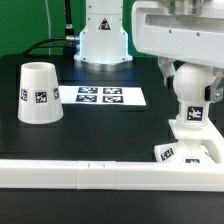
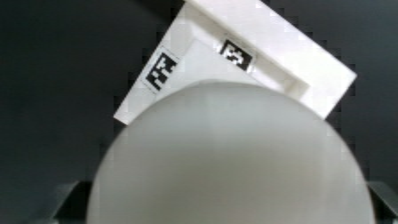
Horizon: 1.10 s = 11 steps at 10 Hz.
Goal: Assemble lamp
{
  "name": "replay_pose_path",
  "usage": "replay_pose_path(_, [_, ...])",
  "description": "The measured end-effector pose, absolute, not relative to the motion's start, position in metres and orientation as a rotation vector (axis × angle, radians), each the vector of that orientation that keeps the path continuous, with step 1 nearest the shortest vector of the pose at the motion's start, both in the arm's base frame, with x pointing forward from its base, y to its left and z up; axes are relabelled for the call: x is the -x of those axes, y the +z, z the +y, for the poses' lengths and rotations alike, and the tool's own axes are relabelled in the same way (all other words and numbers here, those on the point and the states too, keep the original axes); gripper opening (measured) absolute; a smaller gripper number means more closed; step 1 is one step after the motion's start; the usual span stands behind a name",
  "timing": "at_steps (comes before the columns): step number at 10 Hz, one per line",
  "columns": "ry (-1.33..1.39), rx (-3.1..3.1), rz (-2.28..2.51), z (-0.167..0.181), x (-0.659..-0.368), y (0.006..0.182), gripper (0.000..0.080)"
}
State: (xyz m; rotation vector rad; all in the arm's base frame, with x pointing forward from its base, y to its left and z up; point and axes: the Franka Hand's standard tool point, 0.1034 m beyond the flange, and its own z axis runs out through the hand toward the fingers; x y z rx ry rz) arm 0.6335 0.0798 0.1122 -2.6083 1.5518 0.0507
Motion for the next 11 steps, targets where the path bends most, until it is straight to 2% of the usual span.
replay_pose_path(4, [0.127,2.390,1.801,0.0791,-0.6325,0.1119,0.0577])
replay_pose_path(5, [0.127,2.391,1.800,0.0795,-0.6325,0.1119,0.0672])
replay_pose_path(8, [0.120,2.552,1.570,0.0832,-0.6324,0.1147,0.0697])
replay_pose_path(11, [0.074,2.779,1.092,0.0838,-0.6332,0.1148,0.0699])
